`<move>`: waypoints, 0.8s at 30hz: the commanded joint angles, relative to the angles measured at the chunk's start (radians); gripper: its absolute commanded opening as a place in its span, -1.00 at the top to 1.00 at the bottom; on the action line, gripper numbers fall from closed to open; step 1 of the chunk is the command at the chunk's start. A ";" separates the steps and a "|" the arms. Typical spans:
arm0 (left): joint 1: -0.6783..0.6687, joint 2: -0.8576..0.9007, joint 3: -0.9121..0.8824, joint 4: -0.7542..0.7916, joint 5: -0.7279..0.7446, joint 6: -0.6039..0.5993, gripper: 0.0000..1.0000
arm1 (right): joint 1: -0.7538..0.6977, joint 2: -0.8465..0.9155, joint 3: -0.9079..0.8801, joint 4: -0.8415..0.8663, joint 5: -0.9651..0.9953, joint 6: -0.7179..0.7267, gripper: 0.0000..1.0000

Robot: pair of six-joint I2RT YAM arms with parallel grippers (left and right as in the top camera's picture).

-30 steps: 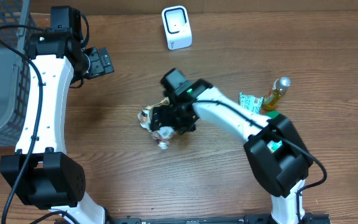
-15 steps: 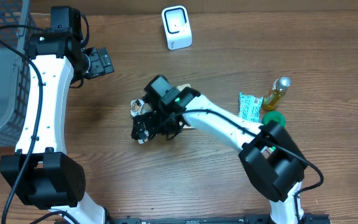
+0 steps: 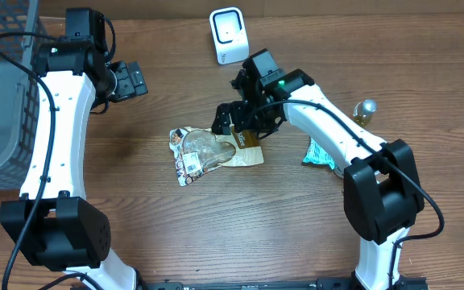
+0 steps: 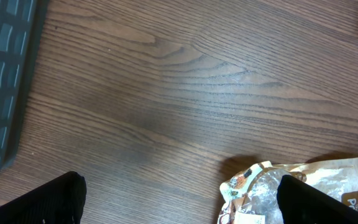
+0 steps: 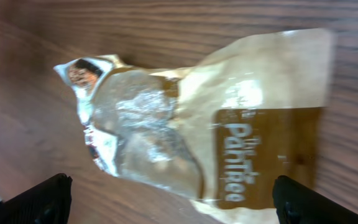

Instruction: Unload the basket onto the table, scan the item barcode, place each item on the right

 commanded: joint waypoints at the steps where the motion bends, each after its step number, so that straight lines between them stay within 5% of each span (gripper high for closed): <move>1: -0.003 0.003 0.000 -0.002 -0.009 0.000 -0.99 | 0.008 -0.037 0.002 0.003 0.028 -0.019 -1.00; 24: -0.003 0.003 -0.001 0.005 -0.006 0.000 -0.99 | 0.007 -0.036 -0.051 0.023 0.147 -0.014 -1.00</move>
